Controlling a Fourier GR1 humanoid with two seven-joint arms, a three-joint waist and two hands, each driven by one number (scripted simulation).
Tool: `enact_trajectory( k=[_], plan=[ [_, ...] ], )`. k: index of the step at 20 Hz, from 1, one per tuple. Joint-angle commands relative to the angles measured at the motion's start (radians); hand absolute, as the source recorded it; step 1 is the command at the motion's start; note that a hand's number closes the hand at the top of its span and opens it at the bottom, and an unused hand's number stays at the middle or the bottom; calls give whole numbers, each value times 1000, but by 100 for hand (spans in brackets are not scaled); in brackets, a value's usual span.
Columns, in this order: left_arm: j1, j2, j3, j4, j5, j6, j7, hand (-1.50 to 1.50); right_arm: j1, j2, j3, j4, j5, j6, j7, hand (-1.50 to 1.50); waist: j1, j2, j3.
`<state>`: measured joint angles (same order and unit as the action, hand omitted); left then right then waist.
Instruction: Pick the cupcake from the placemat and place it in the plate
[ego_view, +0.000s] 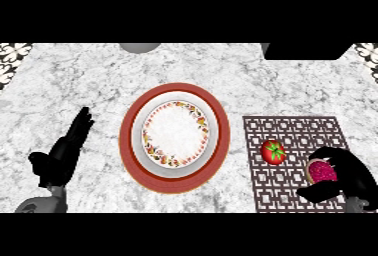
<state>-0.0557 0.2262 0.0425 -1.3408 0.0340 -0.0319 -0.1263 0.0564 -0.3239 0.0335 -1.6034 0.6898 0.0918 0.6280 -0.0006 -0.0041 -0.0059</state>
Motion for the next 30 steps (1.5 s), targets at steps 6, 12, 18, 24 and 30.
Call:
enact_trajectory(
  k=[6,12,18,24,30],
  plan=[
    [-6,-1,15,-23,-13,-18,26,0,69,26,56,-52,178,-133,-91,150,-3,3,6],
    [9,4,24,-60,-16,-9,67,0,271,-25,135,-277,216,-158,-248,150,-12,0,6],
    [15,-7,33,2,-21,-24,-10,0,450,-58,187,-556,222,-150,-309,150,-15,2,5],
    [21,-44,11,-41,-33,2,48,0,531,-25,269,-793,357,-163,-255,150,-14,1,5],
    [0,-32,25,4,-44,-8,-6,0,349,-6,225,-871,366,-150,-194,150,-4,4,5]
  ],
)
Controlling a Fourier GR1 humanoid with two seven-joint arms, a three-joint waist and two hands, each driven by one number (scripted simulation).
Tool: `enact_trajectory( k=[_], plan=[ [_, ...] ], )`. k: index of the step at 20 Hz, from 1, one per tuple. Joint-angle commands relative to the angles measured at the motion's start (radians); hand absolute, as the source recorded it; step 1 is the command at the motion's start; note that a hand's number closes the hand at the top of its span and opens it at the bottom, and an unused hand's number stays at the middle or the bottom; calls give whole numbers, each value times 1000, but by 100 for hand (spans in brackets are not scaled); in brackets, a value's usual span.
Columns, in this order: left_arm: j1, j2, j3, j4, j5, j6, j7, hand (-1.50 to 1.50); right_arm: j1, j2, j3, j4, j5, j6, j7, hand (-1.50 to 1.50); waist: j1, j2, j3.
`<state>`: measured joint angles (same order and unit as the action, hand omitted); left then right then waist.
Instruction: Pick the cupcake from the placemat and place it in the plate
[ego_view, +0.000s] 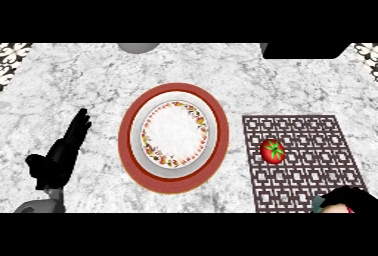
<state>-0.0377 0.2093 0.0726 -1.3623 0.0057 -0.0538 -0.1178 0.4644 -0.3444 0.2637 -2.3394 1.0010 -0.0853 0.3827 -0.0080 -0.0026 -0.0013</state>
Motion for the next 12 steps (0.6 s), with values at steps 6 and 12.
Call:
enact_trajectory(
  k=[6,12],
  plan=[
    [-55,14,15,24,10,-26,16,0,-213,67,152,-165,140,110,183,150,6,1,0],
    [-23,27,26,20,17,-53,-9,0,-535,168,249,-58,188,286,391,150,16,2,-1]
  ],
)
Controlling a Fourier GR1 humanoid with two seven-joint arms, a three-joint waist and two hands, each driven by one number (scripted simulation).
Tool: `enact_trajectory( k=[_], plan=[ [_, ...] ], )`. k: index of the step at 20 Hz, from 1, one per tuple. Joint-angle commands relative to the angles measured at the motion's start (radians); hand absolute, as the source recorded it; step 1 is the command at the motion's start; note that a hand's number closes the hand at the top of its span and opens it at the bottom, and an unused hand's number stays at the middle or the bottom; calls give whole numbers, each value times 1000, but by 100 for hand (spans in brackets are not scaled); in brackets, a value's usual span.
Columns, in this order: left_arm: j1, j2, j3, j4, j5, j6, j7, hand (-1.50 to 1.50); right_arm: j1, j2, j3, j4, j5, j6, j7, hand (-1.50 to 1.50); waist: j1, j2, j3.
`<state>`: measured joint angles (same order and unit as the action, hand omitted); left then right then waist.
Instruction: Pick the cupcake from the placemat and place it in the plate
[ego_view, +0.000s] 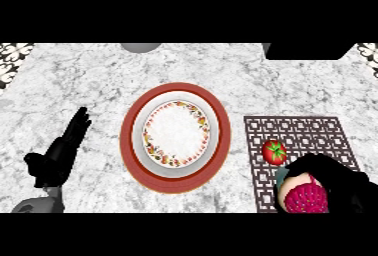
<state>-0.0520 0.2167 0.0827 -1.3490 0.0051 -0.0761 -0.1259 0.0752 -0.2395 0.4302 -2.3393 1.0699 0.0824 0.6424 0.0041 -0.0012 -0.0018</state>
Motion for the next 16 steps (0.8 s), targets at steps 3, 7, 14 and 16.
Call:
enact_trajectory(
  k=[3,7,14,16],
  plan=[
    [-16,-14,2,-13,-15,19,29,0,-276,145,105,91,101,148,144,150,2,1,1],
    [-5,-9,7,26,-6,-12,-4,0,-388,234,177,307,108,49,180,150,6,2,1],
    [-28,-24,0,30,-30,7,-3,0,-645,239,212,632,-9,-148,311,150,13,3,1],
    [-23,-27,7,28,-15,-8,-3,0,-689,239,206,708,-49,-203,291,150,9,2,2]
  ],
)
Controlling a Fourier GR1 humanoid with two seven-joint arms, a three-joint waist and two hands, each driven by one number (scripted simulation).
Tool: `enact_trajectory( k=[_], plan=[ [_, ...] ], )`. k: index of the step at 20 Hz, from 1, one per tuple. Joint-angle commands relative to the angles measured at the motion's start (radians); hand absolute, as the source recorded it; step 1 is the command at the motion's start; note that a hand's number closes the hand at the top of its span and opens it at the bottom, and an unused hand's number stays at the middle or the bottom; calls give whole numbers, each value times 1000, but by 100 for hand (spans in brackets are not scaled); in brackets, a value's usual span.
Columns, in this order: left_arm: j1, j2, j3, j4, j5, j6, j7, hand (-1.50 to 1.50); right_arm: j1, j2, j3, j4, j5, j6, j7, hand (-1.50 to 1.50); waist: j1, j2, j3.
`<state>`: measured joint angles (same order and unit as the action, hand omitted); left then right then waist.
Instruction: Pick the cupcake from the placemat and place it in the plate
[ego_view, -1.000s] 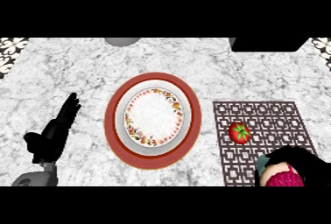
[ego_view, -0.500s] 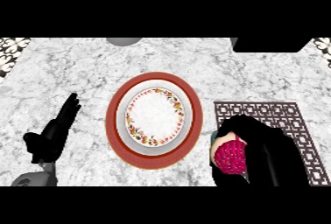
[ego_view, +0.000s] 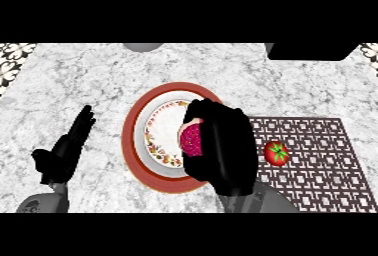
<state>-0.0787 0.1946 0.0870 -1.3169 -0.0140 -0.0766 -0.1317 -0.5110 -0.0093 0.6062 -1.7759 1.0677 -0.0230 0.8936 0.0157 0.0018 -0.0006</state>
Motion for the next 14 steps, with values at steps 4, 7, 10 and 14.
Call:
enact_trajectory(
  k=[4,7,10,14],
  plan=[
    [-9,2,10,37,-5,-14,-35,0,-184,9,109,349,-105,-268,67,150,1,1,0],
    [17,-33,-35,-60,-32,28,28,0,-155,9,35,322,-143,-448,103,150,13,1,1],
    [-33,-9,-10,6,-17,-1,24,0,-267,9,69,521,-190,-521,148,-150,12,3,0],
    [-60,-19,-3,60,-25,10,-8,0,-303,9,76,600,-321,-600,149,-150,14,5,0]
  ],
)
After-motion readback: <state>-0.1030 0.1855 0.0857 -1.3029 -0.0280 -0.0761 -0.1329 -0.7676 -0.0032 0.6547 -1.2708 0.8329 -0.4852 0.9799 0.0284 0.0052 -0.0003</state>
